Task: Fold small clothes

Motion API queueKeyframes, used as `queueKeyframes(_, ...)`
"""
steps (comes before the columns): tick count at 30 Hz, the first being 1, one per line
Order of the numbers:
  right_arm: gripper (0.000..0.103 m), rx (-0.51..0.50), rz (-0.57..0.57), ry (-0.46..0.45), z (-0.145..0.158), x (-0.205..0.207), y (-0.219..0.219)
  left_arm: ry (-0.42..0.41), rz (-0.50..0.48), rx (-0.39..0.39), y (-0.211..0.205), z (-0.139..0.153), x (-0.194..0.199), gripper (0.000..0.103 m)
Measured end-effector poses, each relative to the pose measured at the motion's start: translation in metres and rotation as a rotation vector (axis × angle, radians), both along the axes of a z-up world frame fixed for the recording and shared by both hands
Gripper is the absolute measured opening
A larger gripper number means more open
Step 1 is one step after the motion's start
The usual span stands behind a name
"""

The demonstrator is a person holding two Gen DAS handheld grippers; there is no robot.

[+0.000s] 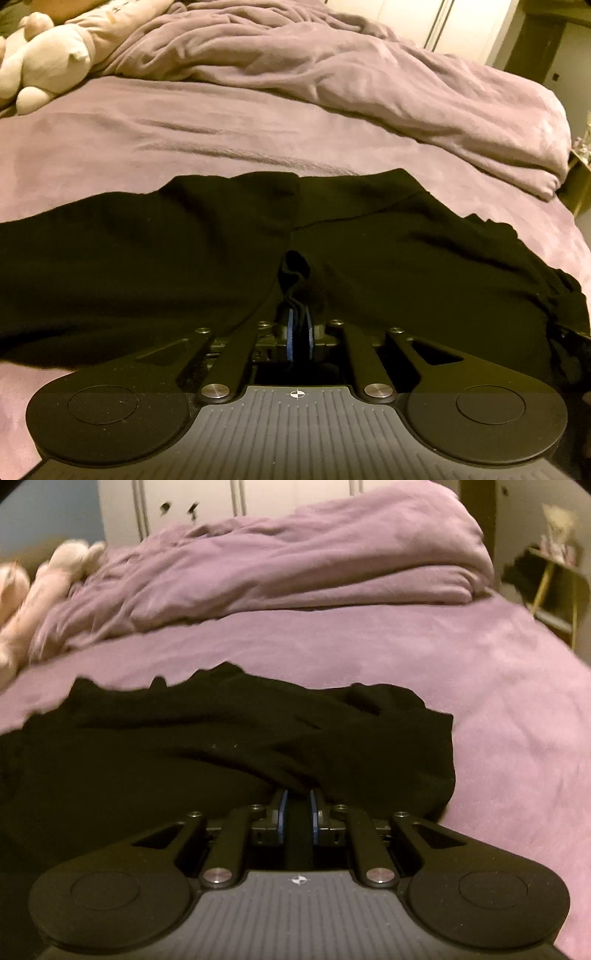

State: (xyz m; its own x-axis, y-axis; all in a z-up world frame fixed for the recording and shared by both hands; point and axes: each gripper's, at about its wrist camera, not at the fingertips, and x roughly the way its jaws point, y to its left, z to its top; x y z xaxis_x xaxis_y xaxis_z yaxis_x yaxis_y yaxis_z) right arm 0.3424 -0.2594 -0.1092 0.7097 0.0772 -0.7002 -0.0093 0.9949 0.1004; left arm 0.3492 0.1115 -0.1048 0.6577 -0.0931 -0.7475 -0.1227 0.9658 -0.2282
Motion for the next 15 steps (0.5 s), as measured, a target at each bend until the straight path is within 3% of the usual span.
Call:
queueKeyframes(4, 0.015, -0.042, 0.020, 0.010, 0.007, -0.010, 0.007, 0.015, 0.013, -0.032, 0.001, 0.008, -0.007, 0.020)
queueKeyframes(6, 0.030, -0.010, 0.025, 0.026, 0.014, -0.025, 0.004, 0.017, -0.029, -0.009, -0.003, 0.015, -0.016, 0.038)
queueKeyframes(9, 0.053, 0.027, 0.040, 0.007, 0.020, -0.058, -0.002, 0.024, -0.064, 0.039, -0.009, 0.025, -0.035, 0.051)
queueKeyframes(11, 0.063, 0.031, 0.057, 0.001, 0.022, -0.078, -0.003, 0.024, -0.057, 0.039, -0.009, 0.032, -0.050, 0.061)
queueKeyframes(14, 0.068, 0.030, 0.046, -0.015, 0.022, -0.098, -0.004, 0.024, -0.037, 0.020, -0.007, 0.044, -0.076, 0.069)
queueKeyframes(15, 0.077, 0.032, 0.052, -0.004, 0.023, -0.103, -0.004, 0.025, -0.026, 0.023, -0.007, 0.047, -0.085, 0.072)
